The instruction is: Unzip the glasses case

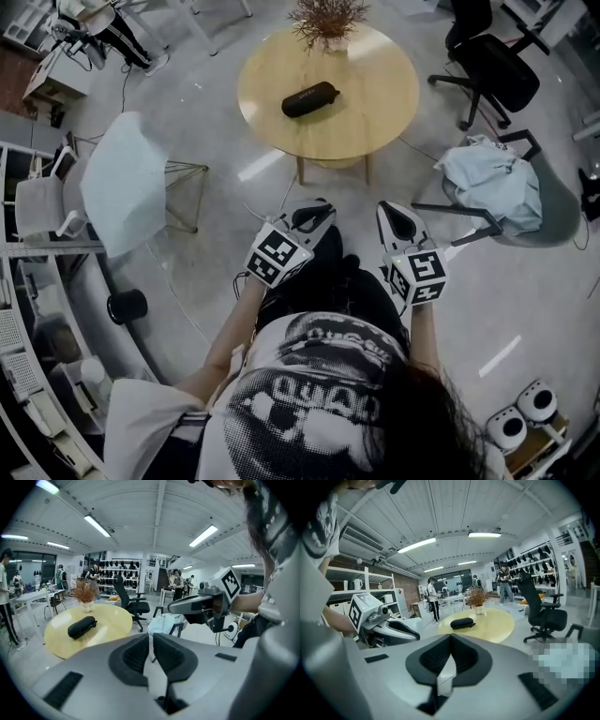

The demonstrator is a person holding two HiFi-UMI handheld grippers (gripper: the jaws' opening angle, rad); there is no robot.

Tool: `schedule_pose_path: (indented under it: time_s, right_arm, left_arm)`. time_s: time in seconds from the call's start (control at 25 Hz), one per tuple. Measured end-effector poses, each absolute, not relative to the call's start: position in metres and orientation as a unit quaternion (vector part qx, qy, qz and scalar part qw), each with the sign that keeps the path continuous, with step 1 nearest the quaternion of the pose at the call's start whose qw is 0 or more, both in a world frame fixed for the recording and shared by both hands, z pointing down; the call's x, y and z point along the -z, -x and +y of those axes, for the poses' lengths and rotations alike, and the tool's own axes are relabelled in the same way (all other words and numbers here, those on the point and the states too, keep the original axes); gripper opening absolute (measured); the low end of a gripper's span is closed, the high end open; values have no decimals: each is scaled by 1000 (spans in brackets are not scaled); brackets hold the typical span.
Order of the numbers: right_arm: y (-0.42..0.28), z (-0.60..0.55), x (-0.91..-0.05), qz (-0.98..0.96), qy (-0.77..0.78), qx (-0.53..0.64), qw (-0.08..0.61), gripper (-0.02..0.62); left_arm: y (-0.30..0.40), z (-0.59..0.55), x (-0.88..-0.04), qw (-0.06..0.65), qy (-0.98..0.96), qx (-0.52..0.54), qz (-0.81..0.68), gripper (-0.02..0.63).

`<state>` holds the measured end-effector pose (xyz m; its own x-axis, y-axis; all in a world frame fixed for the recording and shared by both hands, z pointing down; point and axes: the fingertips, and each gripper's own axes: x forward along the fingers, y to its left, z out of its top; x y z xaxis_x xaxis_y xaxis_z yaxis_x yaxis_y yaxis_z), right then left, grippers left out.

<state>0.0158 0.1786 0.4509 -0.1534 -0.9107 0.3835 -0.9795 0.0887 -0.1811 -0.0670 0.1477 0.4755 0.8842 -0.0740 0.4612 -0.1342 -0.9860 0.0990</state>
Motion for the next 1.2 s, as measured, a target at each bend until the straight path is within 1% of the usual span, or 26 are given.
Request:
schedule_pose_path:
  time_s: [0.2, 0.44, 1.2]
  right_arm:
    - [-10, 183, -443, -738, -643, -185, 85, -11]
    - [-4, 185, -437, -745, -638, -174, 85, -8]
    - [-3, 181, -429, -751, -635, -161, 86, -5]
  left_arm:
    - [70, 156, -468, 93, -968, -223, -66, 21]
    - [76, 163, -462, 123, -965, -223, -64, 17]
    - [75, 162, -460, 116, -965, -230, -52, 17]
